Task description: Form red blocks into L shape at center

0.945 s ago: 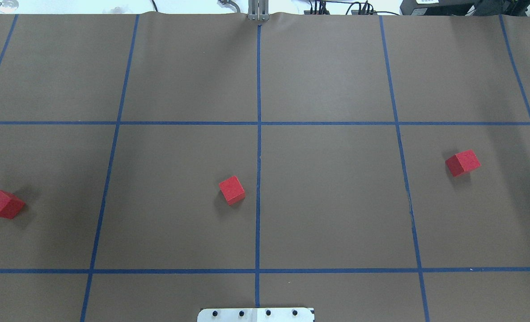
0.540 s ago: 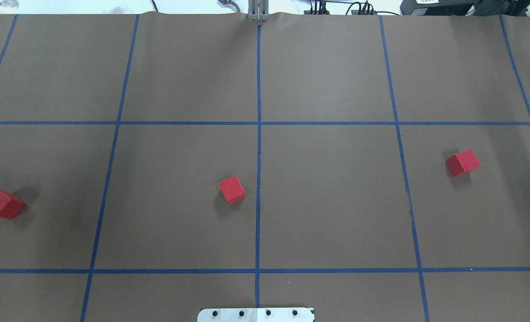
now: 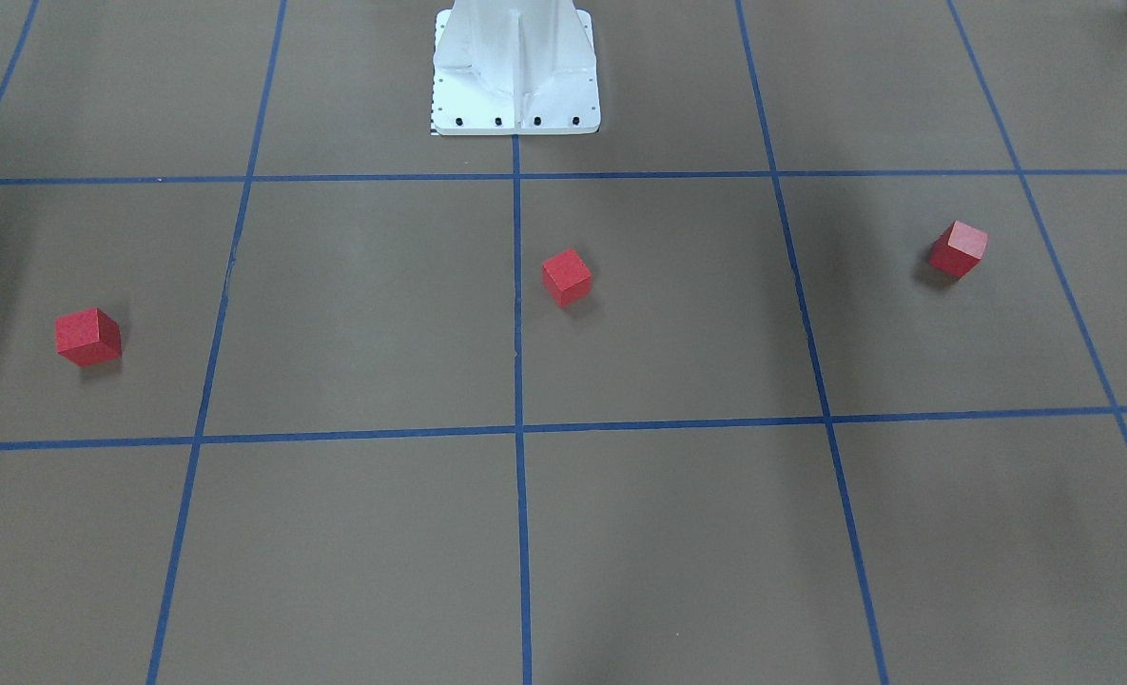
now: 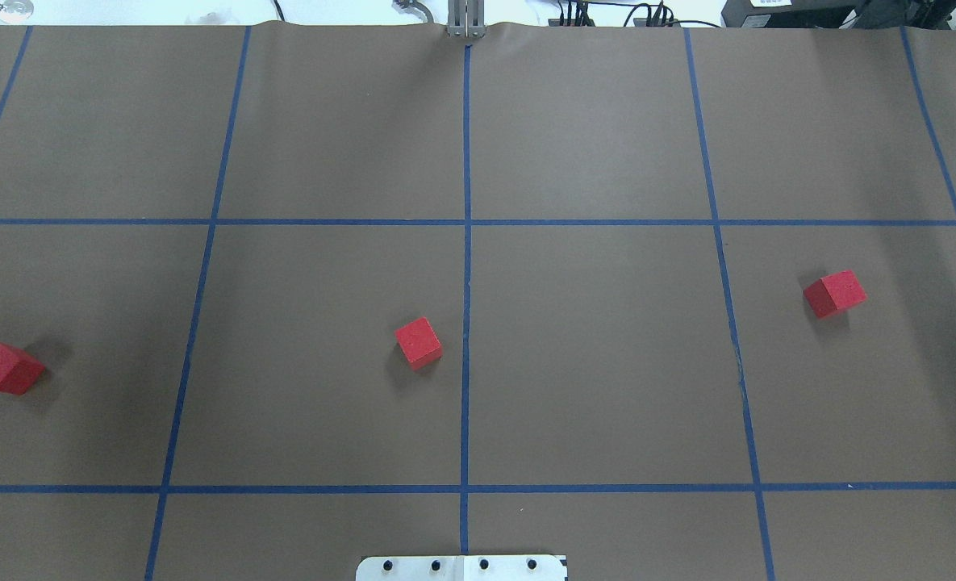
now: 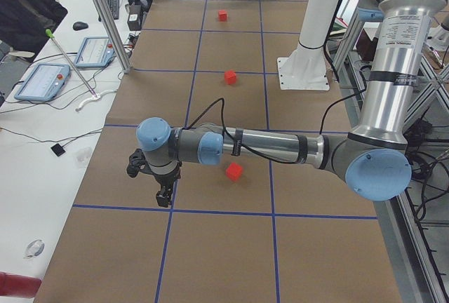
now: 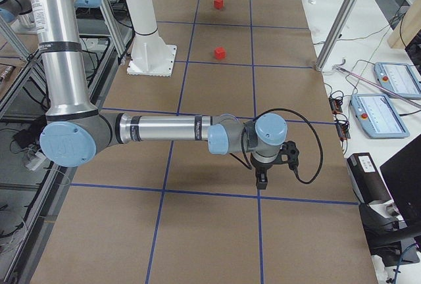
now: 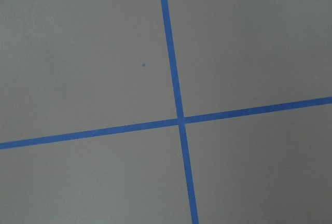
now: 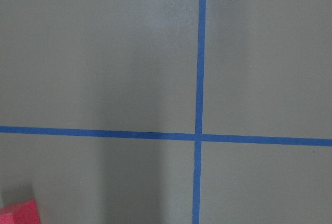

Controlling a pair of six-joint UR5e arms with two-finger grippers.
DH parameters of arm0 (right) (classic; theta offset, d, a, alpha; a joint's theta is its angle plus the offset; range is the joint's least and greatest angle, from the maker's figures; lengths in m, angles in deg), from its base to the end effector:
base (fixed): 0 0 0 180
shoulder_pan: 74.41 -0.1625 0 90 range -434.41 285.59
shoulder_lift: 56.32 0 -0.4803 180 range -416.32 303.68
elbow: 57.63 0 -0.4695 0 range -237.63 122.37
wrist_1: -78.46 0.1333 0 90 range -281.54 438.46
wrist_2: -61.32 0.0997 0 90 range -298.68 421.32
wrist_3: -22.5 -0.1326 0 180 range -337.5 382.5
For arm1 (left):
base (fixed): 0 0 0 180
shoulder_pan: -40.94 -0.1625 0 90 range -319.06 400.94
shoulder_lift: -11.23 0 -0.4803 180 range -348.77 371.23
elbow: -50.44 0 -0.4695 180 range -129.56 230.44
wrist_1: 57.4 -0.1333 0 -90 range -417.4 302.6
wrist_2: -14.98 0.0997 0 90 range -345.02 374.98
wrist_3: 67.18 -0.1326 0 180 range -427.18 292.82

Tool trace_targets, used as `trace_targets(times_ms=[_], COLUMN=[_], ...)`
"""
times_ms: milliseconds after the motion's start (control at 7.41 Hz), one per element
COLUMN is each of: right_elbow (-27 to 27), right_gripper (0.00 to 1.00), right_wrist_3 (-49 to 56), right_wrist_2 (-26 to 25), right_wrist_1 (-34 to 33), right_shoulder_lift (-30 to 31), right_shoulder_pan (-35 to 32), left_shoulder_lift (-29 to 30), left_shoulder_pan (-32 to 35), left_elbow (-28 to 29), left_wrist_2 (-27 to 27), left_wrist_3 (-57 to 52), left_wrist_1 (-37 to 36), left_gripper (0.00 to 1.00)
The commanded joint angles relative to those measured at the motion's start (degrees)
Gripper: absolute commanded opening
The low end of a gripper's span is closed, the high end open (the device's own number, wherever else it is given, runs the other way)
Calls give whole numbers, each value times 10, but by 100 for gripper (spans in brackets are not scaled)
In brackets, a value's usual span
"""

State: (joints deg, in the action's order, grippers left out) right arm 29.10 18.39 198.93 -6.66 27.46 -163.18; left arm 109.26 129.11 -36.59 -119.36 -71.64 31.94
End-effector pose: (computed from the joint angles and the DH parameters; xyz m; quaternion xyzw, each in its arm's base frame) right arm 0.0218 -0.6325 0.6908 0.0436 -0.4052 -0.0046 0.9132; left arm -0.0201 -0.6424 0.6836 0.0442 0.3762 0.0652 0.9232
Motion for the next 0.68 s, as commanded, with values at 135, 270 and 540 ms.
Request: trace_targets(times_ms=[135, 270, 540], right_elbow=[27, 39, 41], right_gripper=[100, 100, 100], right_wrist_3=[-59, -171, -342], right_wrist_2=[30, 25, -33], right_wrist_1=[138, 214, 366], right_shoulder_lift=[46, 65, 102], right_shoulder_pan=[52, 102, 202], left_shoulder_lift=[0, 0, 0], left_shoulder_pan=[-5, -8, -12], left_elbow=[1, 1, 1], left_wrist_2=[-22, -22, -21], left_wrist_3=[3, 4, 4], left_wrist_1=[11, 12, 13], left_gripper=[100, 100, 100])
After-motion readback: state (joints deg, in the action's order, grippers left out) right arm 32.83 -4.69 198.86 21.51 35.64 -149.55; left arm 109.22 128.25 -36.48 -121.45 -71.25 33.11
